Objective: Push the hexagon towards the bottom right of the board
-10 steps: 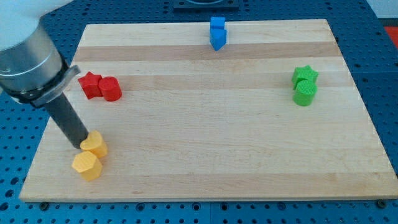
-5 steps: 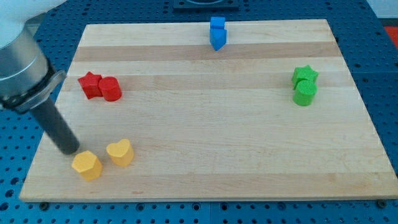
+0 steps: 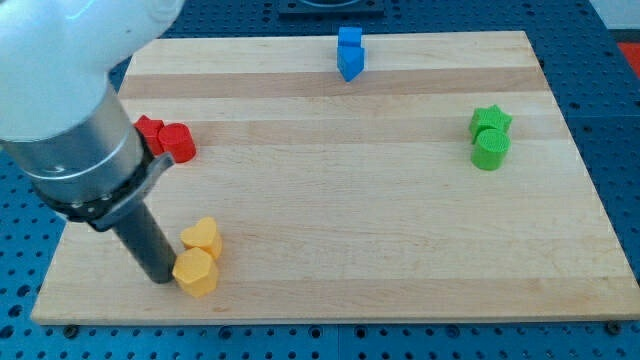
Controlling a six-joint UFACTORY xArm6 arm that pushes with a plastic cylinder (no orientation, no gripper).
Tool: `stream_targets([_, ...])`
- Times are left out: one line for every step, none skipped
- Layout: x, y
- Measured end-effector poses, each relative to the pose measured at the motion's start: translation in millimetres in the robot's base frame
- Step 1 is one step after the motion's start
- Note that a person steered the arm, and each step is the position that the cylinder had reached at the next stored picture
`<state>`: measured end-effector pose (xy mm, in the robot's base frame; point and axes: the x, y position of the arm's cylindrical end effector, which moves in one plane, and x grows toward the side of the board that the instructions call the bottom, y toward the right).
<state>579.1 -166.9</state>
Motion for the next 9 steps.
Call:
stream_targets([0.7, 5.8])
stream_targets([16.8, -2.2])
stream_targets([17.3, -2.2])
stream_targets([17.3, 13.1])
stream_targets([16.9, 32.3])
stream_targets([11.5, 43.8])
stream_targets([0.2, 49.4])
stream_targets([0.1, 53.5])
stream_targets([-8.4, 58.3])
